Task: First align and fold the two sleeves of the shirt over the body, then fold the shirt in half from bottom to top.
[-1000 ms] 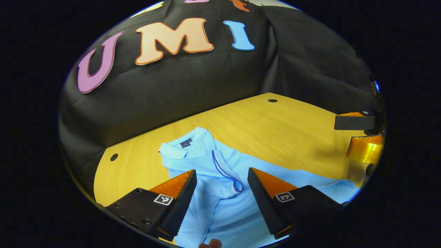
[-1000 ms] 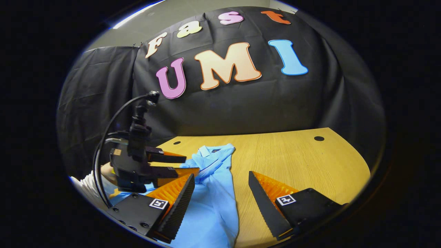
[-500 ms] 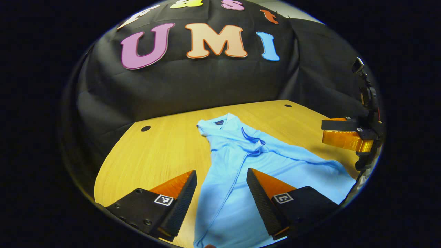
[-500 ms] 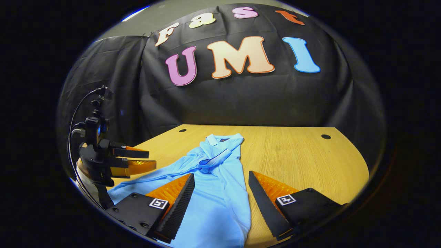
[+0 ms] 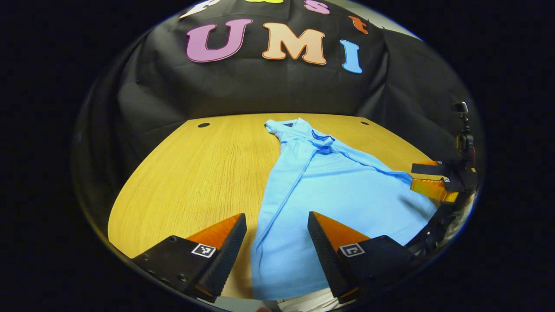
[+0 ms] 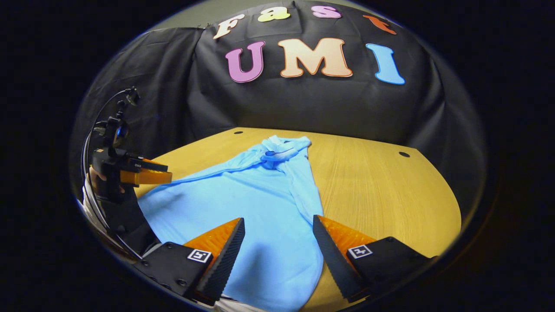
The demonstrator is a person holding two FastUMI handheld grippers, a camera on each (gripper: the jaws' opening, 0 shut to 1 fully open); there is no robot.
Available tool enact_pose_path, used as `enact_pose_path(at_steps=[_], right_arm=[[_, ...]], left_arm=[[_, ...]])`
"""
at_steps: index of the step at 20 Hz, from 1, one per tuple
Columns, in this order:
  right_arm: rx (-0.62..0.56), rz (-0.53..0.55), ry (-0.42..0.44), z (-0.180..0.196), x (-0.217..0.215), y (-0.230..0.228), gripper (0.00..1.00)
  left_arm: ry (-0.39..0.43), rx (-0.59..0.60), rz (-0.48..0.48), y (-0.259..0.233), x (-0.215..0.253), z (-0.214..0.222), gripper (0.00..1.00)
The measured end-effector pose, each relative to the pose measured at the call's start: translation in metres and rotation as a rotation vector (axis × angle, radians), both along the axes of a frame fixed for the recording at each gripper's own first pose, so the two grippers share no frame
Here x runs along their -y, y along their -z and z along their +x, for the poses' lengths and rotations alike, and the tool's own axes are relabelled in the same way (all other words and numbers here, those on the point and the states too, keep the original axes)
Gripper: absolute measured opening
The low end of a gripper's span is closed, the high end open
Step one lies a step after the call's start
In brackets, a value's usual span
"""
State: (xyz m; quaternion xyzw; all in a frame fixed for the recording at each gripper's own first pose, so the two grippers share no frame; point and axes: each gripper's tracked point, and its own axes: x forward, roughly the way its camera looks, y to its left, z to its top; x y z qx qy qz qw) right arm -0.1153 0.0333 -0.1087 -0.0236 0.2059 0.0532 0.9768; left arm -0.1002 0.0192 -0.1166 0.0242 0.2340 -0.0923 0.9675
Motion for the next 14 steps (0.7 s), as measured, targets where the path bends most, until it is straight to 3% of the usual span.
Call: enact_pose_path(at_steps=[11, 12, 14], right_arm=[[-0.080, 0.023, 0.051, -0.016, 0.015, 0.034, 0.98], [-0.077, 0.016, 0.048, -0.017, 0.015, 0.035, 0.94], [-0.076, 0.006, 0.047, -0.018, 0.015, 0.035, 0.98]], left_arm=[[-0.029, -0.065, 0.043, 0.040, -0.003, -0.025, 0.91], [-0.026, -0.066, 0.052, 0.042, -0.003, -0.025, 0.91], [-0.027, -0.059, 0.055, 0.043, -0.003, -0.025, 0.91]])
